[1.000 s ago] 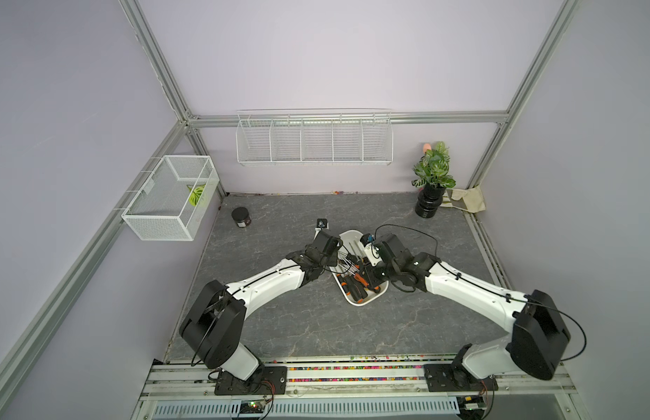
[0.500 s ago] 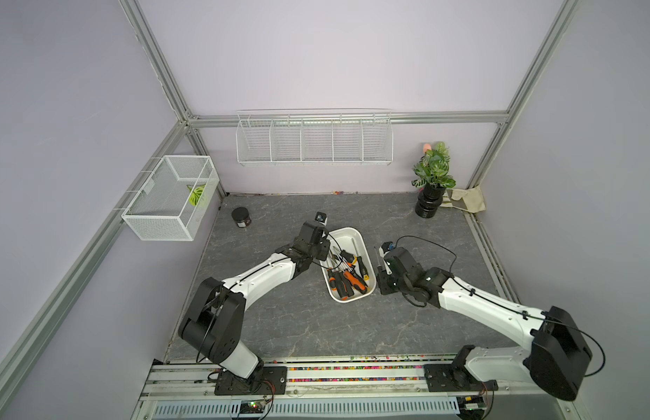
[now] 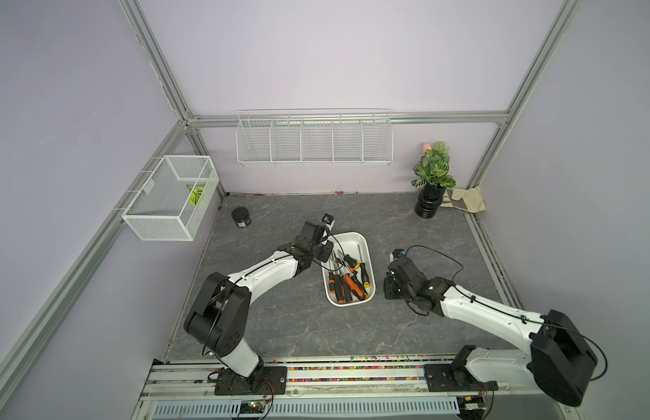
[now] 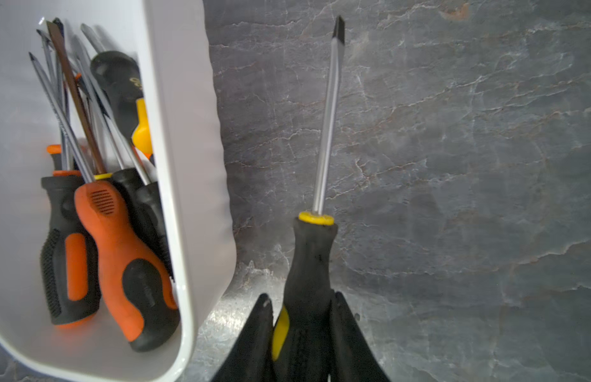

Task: Take out the screwdriver from the storage box
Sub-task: Place the screwdriver at the center of the board.

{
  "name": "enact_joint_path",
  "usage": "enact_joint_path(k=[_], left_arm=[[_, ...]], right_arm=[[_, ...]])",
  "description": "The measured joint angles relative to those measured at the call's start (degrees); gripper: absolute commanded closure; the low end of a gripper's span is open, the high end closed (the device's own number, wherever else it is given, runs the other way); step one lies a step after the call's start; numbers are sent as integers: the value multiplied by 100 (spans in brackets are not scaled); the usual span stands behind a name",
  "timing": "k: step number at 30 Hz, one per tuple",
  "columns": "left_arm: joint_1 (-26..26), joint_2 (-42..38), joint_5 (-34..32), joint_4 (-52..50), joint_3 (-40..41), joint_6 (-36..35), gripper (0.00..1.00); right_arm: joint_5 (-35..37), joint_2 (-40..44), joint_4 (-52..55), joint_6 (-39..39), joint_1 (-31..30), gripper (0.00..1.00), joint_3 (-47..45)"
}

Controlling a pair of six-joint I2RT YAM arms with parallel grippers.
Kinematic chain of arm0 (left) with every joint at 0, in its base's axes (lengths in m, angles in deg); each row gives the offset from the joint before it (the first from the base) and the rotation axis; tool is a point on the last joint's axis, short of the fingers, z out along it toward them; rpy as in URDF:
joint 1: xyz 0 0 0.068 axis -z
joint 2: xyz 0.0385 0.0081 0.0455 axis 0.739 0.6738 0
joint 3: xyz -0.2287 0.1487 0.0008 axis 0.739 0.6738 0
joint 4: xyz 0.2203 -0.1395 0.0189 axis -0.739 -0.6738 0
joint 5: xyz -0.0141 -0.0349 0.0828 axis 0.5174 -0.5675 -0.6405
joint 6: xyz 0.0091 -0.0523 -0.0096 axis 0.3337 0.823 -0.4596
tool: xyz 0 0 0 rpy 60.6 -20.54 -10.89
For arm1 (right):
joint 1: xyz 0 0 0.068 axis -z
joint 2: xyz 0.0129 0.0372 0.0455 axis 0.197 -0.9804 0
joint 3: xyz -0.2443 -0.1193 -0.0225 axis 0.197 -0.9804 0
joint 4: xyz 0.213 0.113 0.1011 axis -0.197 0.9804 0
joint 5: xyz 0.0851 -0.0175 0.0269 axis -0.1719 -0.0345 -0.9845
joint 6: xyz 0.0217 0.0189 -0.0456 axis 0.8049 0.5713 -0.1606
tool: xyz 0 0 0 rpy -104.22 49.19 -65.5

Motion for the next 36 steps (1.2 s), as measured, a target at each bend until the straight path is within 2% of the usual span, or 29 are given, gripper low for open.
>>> enact_joint_path(k=[12, 22, 36], left_arm=[[0, -173, 151, 90, 111, 52, 100], [0, -170, 157, 98, 111, 68, 100], [-7, -116, 153, 188, 131, 70, 100]], right_arm=[[-415, -990, -271, -33, 560, 100, 61], [-758, -1526, -273, -164, 599, 100, 398], [-780, -1611, -245, -166, 599, 83, 450]])
